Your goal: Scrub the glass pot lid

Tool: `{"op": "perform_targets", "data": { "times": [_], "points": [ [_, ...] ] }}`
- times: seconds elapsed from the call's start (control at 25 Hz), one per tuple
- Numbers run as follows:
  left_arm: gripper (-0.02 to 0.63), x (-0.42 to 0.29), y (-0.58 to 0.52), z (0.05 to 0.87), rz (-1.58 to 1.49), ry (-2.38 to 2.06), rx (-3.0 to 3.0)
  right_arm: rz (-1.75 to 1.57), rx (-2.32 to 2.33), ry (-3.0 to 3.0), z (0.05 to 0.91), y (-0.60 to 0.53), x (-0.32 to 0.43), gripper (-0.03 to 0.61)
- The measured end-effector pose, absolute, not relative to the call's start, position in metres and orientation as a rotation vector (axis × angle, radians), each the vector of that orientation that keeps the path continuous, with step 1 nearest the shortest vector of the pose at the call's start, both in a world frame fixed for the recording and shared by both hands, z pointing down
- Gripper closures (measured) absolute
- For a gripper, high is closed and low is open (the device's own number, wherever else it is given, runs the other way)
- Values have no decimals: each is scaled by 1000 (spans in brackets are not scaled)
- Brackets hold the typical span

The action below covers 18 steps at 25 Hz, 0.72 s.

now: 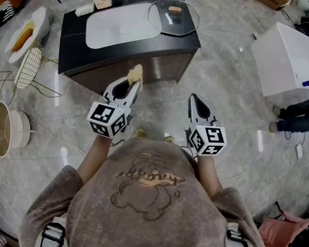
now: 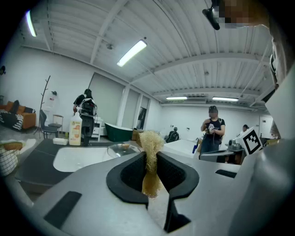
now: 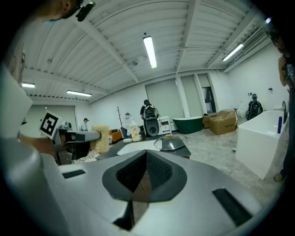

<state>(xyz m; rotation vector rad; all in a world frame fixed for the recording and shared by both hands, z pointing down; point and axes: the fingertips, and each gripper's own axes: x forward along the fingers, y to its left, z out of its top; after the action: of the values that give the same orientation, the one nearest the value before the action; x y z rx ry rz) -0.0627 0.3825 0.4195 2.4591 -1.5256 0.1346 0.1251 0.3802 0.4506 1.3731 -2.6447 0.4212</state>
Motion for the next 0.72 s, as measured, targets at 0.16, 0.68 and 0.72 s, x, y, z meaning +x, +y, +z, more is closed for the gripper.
{"op": "perform_targets", "data": {
  "times": [0.16,0.68,0.72],
  "points": [
    [549,-64,375,416,129,-1515,2472,417,1411,-2637,449,373,126,578],
    [549,-100,351,428,137,-1401,2561,431,1570,-2580,468,361,98,578],
    [549,-103,348,429,134,-1395,2560,439,1584,-2570,469,358,98,577]
  ]
}}
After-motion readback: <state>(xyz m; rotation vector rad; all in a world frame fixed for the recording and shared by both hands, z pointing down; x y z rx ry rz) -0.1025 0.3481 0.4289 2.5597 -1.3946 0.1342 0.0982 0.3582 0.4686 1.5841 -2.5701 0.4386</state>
